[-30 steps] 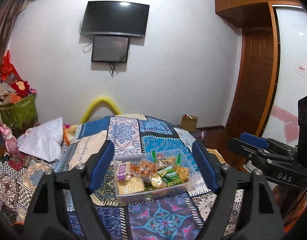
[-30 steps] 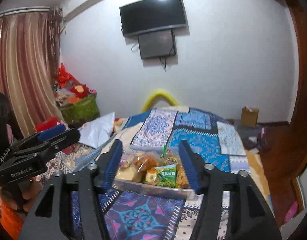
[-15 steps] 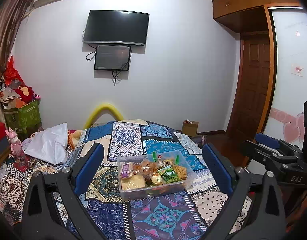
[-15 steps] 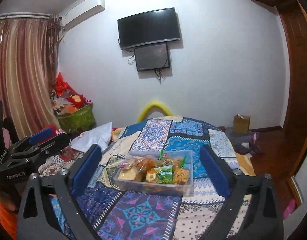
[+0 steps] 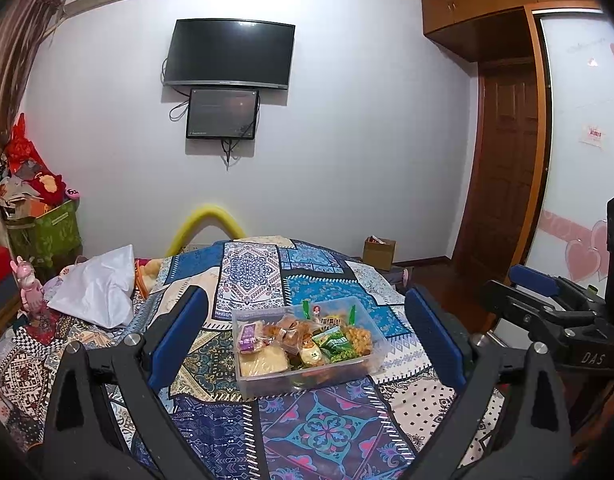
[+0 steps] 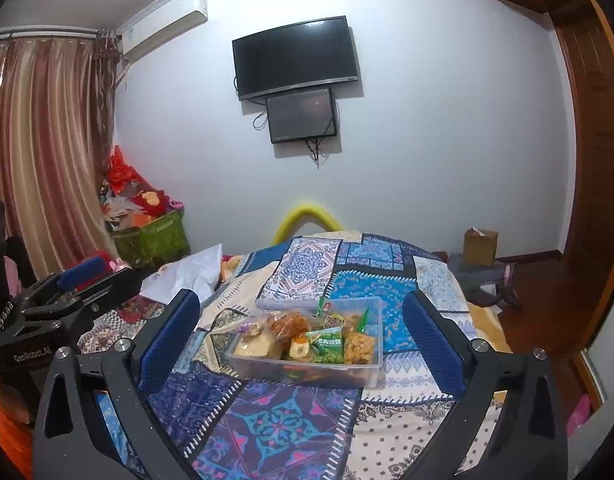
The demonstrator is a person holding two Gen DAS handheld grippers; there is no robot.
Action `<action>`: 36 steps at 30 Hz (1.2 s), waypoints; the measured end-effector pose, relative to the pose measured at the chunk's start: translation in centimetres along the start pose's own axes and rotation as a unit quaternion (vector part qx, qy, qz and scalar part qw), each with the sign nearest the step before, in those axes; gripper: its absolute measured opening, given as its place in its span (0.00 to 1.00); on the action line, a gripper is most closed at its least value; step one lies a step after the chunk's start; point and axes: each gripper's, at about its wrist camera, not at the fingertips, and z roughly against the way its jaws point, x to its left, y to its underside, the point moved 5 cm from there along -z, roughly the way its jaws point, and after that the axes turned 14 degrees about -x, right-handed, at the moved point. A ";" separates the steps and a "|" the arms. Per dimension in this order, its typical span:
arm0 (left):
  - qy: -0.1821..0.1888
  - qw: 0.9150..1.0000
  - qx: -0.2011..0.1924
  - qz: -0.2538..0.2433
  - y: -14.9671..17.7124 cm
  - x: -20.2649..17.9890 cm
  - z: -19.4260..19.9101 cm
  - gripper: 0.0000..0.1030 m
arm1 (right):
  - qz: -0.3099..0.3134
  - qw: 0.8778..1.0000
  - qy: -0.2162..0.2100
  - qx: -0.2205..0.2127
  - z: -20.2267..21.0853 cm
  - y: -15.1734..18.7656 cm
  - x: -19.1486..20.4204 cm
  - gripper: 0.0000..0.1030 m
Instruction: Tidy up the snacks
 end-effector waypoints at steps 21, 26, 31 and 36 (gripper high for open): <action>0.000 1.000 0.003 0.001 0.2 0.0 -0.1 0.97 | 0.000 1.000 0.002 0.000 0.2 -0.1 0.0 0.98; 0.002 1.000 0.004 0.003 0.3 0.1 -0.1 0.97 | -0.001 1.000 0.003 0.001 0.3 -0.1 0.1 0.98; 0.002 1.000 0.005 0.001 0.3 0.0 -0.1 0.97 | 0.000 1.000 0.004 0.001 0.3 -0.1 0.1 0.98; 0.005 1.000 0.004 -0.001 0.3 -0.3 0.0 0.97 | -0.002 1.000 0.004 0.001 0.4 -0.1 0.0 0.98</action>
